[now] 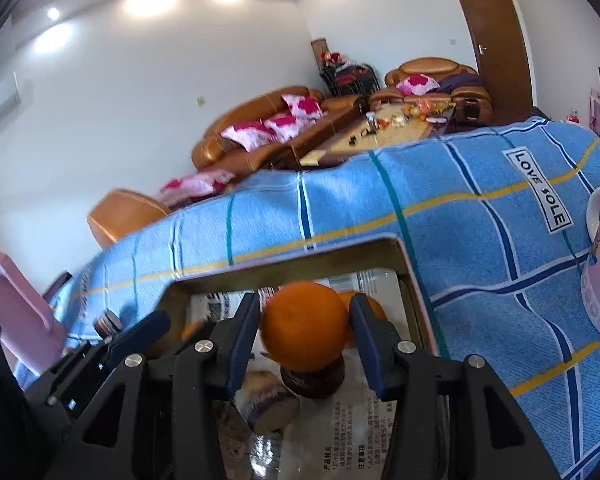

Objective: Organize fruits
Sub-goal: 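Open the left tool to drop the brown fruit while the right tool releases the orange into the tray, then move both open tools back over the remaining fruits on the bedspread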

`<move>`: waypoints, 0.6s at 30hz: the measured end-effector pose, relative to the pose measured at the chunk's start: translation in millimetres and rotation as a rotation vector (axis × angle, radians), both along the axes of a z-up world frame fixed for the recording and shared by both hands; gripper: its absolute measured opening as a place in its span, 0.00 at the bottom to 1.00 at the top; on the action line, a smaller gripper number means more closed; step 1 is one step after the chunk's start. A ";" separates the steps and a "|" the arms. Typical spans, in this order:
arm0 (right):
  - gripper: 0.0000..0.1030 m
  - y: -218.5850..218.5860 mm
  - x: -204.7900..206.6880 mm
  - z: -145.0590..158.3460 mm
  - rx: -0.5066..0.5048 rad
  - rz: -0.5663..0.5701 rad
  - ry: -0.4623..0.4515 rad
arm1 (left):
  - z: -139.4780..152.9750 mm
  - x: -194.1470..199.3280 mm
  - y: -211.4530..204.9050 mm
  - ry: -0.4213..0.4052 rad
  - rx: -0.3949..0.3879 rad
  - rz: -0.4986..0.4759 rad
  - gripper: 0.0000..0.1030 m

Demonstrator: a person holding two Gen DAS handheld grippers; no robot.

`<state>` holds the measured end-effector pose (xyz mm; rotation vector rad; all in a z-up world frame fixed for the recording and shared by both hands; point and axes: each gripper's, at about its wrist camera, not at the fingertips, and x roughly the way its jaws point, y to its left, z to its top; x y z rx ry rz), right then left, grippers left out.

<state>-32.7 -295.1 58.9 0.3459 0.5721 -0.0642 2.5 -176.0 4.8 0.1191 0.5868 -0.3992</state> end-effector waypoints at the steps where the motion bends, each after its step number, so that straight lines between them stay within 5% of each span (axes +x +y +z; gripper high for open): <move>1: 0.59 0.4 -3.6 3.3 0.006 0.000 -0.028 | 1.5 -3.4 0.6 -0.013 -0.011 -0.004 0.83; 7: 0.61 3.8 -25.5 25.5 -0.061 -0.071 -0.177 | 16.6 -23.0 1.4 -0.131 -0.001 0.004 1.00; 18: 0.69 20.0 -48.7 32.3 -0.216 -0.166 -0.349 | 29.0 -18.3 67.8 -0.151 -0.030 0.167 1.00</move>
